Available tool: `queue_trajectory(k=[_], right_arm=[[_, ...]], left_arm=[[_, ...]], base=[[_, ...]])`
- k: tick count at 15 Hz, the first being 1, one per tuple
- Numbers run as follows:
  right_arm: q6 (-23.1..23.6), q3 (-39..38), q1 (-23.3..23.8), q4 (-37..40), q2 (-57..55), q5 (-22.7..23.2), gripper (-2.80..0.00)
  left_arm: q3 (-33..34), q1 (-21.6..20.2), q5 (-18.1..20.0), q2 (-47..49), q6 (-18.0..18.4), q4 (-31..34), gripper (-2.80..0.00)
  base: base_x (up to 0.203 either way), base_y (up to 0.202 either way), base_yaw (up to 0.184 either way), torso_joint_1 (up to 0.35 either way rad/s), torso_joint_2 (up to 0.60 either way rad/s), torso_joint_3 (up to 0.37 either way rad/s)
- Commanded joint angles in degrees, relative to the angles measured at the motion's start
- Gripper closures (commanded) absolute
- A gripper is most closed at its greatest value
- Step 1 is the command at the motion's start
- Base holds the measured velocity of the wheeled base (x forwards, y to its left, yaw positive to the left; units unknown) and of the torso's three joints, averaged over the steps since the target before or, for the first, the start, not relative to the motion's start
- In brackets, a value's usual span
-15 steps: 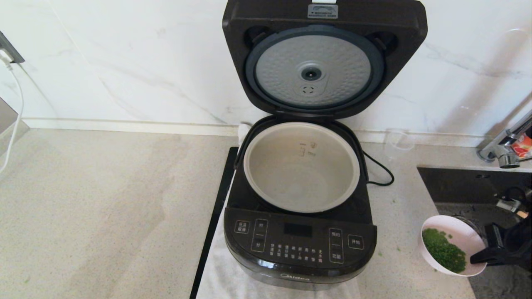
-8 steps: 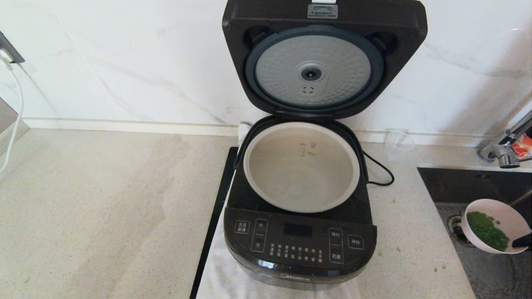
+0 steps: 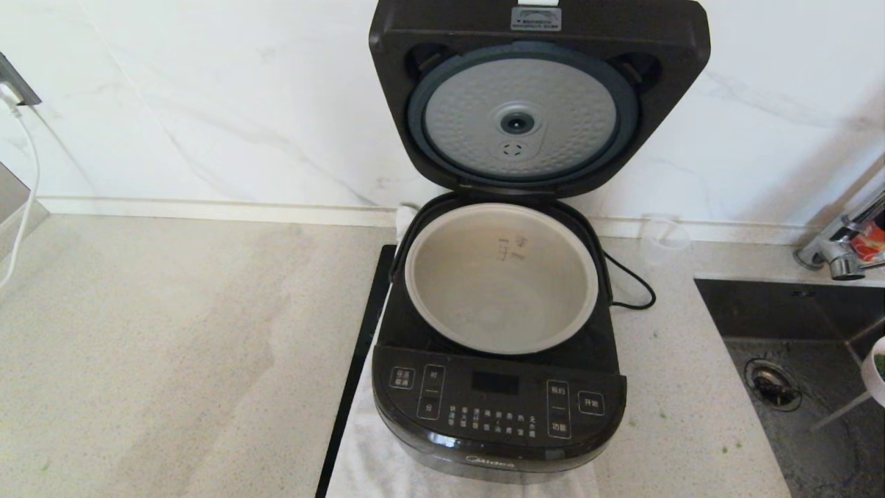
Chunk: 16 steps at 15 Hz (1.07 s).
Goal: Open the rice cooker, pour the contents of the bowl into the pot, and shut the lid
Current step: Fill a bowl with water from the tap
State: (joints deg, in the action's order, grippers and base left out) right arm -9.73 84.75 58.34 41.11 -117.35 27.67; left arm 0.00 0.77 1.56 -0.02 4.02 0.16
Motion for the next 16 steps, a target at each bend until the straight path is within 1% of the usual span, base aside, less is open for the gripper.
queue_trajectory(k=[1,5,8,16], right_arm=[[0.0,6.0,3.2,2.8,-5.6,1.7,0.00],[-0.2,18.0,6.0,10.1,-12.9,4.2,0.00],[-0.1,25.6,6.8,15.7,-17.6,6.4,0.00],[-1.1,25.9,5.9,13.5,-18.2,8.1,0.00]], left_arm=[[0.1,0.0,0.0,-0.1,0.0,0.0,0.00],[0.1,0.0,0.0,-0.1,0.0,0.0,0.00],[0.1,0.0,0.0,0.0,0.0,0.0,0.00],[0.1,0.0,0.0,0.0,0.0,0.0,0.00]], base=[[0.000,0.000,0.000,0.000,0.00,0.000],[0.000,0.000,0.000,0.000,0.00,0.000],[0.000,0.000,0.000,0.000,0.00,0.000],[0.000,0.000,0.000,0.000,0.00,0.000]])
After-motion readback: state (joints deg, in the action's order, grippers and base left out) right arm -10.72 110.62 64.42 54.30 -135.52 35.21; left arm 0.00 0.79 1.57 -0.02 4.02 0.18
